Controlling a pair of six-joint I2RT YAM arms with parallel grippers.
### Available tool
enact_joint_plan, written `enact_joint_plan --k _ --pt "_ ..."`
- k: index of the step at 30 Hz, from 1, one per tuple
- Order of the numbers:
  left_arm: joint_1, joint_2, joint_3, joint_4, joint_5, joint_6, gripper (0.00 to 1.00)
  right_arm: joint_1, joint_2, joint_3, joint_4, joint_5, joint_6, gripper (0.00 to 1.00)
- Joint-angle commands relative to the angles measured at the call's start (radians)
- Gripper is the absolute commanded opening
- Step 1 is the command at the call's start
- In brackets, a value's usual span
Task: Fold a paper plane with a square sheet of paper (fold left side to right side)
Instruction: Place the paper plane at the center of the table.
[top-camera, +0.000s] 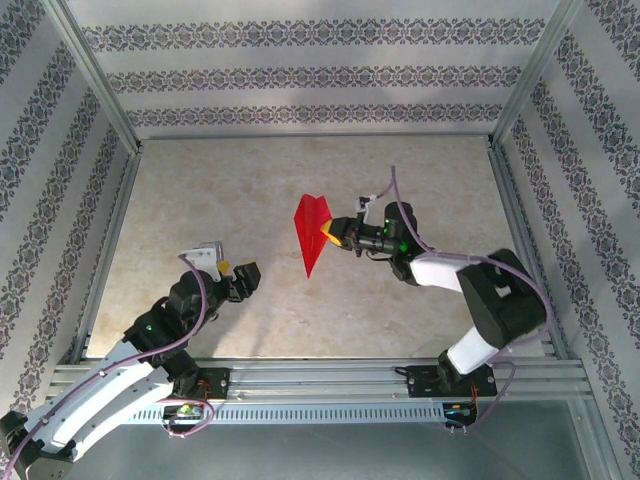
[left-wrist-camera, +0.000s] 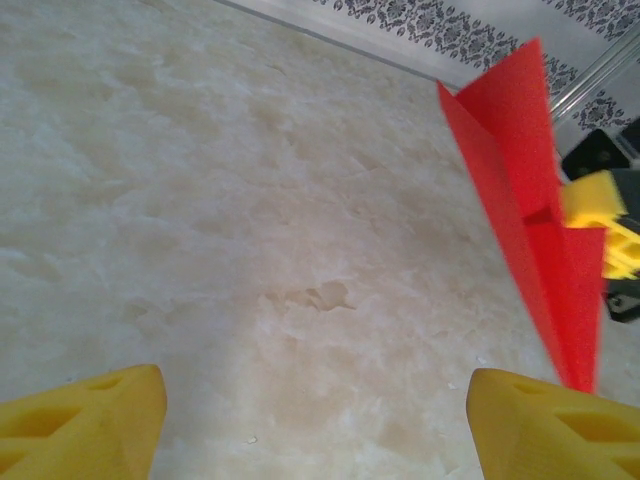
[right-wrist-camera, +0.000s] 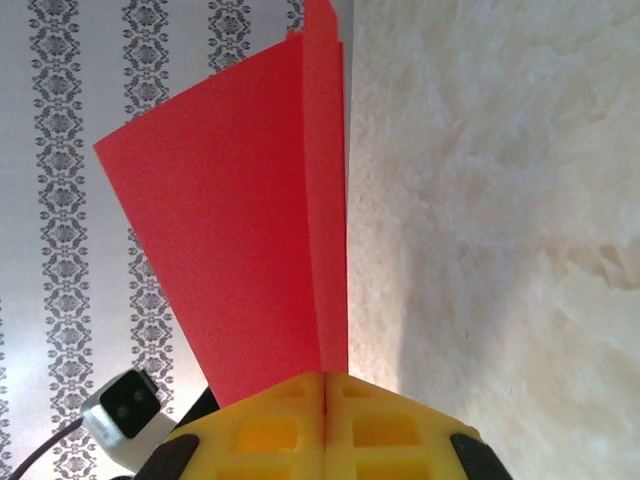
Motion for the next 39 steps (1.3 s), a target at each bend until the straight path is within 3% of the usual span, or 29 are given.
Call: enact_joint_plan --k 1,9,16,22,30,39 --pt "0.015 -0.001 0.037 -0.047 -0.017 -0.005 0.79 0.023 0.099 0.069 0.092 0.047 -0.012 0.0" --pt "0.017 0.002 0.033 -0.048 -0.018 0.01 0.79 0.044 0.353 0.2 0.072 0.093 -0.063 0.0" --pt "0.019 0.013 0.025 -0.033 -0.015 0.021 0.8 0.047 0.464 0.267 -0.009 0.122 -0.12 0.0" --pt "0.019 0.025 0.024 -0.021 -0.003 0.03 0.8 0.046 0.467 0.276 -0.112 0.158 -0.181 0.0" --pt "0.019 0.029 0.02 -0.018 0.005 0.027 0.8 0.033 0.425 0.264 -0.268 0.213 -0.273 0.09" --pt "0.02 0.029 0.02 -0.014 0.01 0.022 0.8 0.017 0.373 0.243 -0.316 0.231 -0.312 0.16"
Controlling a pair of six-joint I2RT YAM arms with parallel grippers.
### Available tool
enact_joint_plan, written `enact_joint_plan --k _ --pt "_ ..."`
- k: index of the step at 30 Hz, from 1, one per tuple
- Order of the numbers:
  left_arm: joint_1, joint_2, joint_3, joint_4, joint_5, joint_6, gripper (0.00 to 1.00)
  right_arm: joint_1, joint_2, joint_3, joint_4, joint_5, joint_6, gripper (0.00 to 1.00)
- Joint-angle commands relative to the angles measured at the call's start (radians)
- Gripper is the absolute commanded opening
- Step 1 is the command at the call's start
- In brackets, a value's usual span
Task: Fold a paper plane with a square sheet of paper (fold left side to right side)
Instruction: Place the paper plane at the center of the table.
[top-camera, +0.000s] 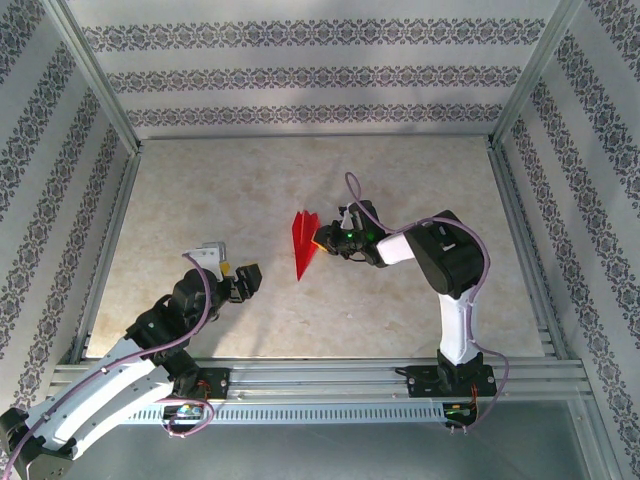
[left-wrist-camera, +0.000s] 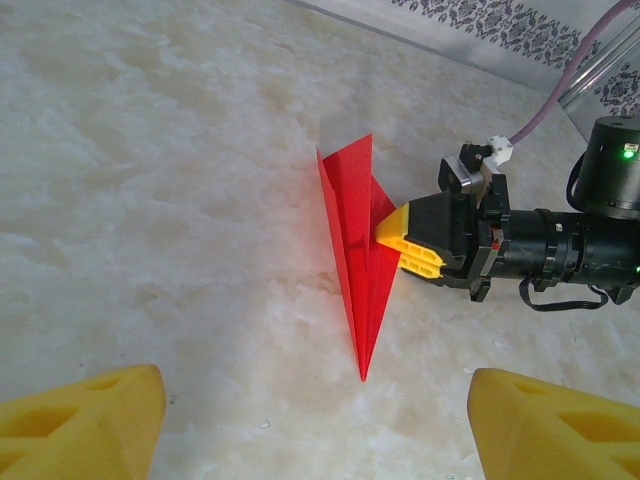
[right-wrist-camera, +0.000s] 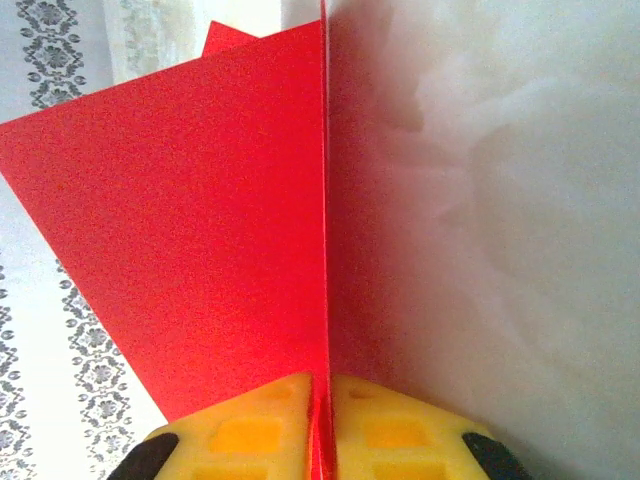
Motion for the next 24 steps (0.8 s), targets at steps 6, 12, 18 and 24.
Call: enact_joint_plan --k 6,12,18,24 --pt "0.021 0.0 0.013 0.008 0.003 0.015 0.8 -0.022 -0.069 -0.031 -0.069 0.042 -0.059 0.24" --pt "0.022 0.006 0.018 0.008 0.004 0.018 0.81 -0.026 -0.151 -0.037 -0.197 0.102 -0.123 0.39" --pt "0.024 0.005 0.025 -0.003 0.001 0.034 0.83 -0.008 -0.305 0.009 -0.52 0.237 -0.262 0.49" --pt "0.028 0.002 0.036 -0.025 0.007 0.089 0.86 0.092 -0.363 0.159 -0.856 0.37 -0.372 0.53"
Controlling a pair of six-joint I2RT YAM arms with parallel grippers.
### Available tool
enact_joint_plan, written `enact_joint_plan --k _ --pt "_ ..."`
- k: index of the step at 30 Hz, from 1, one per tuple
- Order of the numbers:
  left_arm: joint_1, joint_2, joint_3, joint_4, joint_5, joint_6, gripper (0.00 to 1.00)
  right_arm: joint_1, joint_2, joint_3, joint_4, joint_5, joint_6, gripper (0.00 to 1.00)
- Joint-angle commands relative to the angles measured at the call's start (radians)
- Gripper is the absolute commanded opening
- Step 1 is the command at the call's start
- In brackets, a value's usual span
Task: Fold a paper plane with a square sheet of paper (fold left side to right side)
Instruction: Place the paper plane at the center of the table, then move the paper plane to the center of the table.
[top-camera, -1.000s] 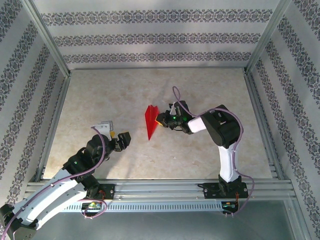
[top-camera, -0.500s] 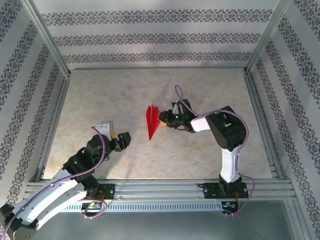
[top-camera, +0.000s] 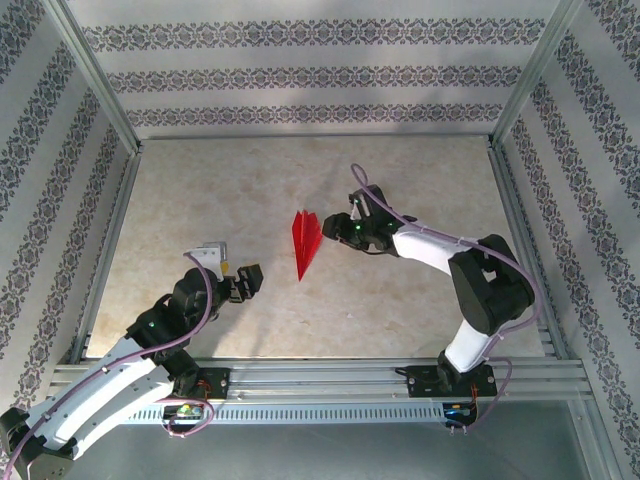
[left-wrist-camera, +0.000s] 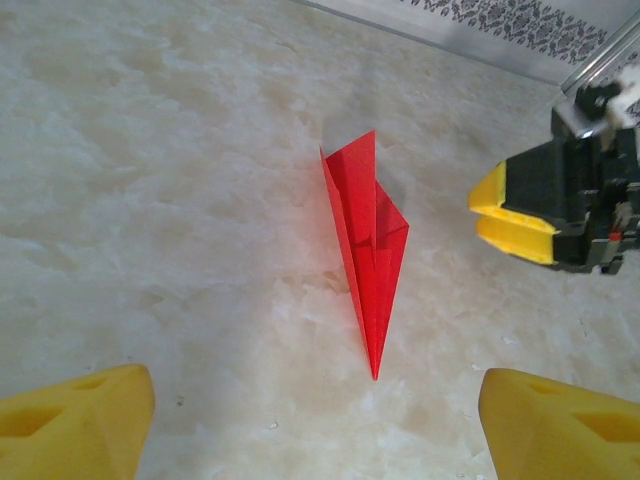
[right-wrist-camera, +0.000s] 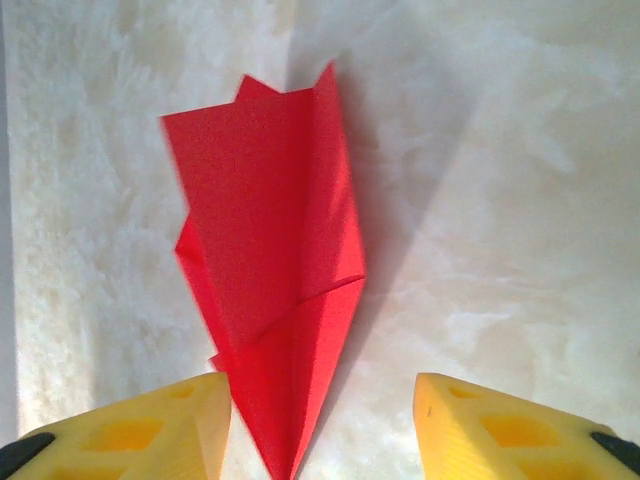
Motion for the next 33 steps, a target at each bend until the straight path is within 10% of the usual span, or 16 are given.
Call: enact_joint_plan --k 1,33 --pt "0.021 -0.005 0.035 -0.027 0.007 0.06 0.86 0.066 -0.02 0.085 -0.251 0.112 -0.093 0.53" --pt "0.023 -0.021 -0.011 -0.009 0.067 0.063 0.88 0.247 0.34 0.496 -0.492 0.286 -0.103 0.52"
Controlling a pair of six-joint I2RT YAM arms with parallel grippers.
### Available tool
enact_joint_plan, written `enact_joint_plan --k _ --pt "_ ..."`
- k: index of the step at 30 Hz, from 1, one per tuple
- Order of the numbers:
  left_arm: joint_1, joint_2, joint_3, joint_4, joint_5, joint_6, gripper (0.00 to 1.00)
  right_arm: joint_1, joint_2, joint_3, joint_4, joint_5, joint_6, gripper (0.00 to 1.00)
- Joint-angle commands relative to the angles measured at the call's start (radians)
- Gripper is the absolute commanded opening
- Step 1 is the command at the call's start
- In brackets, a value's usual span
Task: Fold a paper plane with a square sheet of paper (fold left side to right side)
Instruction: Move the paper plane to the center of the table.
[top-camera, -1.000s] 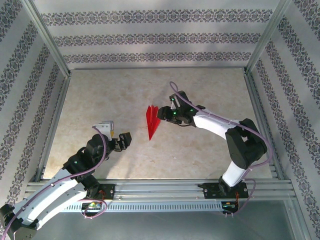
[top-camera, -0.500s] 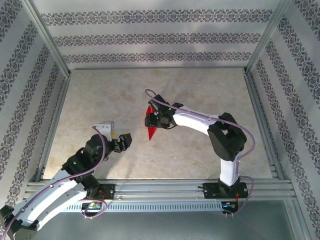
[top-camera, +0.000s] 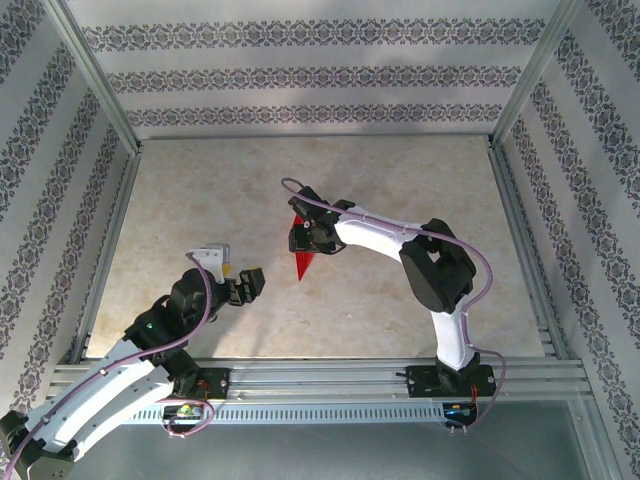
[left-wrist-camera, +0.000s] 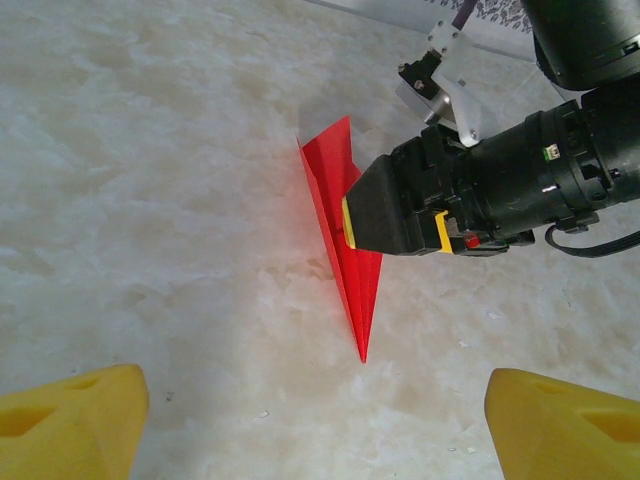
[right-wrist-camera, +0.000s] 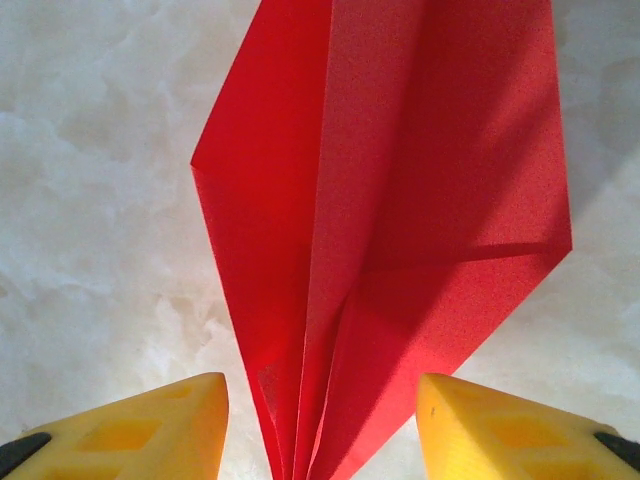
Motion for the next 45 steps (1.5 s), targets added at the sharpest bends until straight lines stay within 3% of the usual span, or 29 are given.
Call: enact_joint_plan --k 1,18,45 --pt "0.017 0.0 -0.01 0.002 0.007 0.018 0.88 0.015 0.02 0.033 -0.04 0.023 -0.02 0.52" --pt "0.017 0.019 -0.007 0.016 0.014 0.015 0.88 0.018 0.04 0.043 -0.051 0.034 -0.024 0.28" --pt "0.017 0.01 -0.003 -0.006 0.014 0.019 0.88 0.038 0.119 0.106 -0.076 0.047 -0.017 0.16"
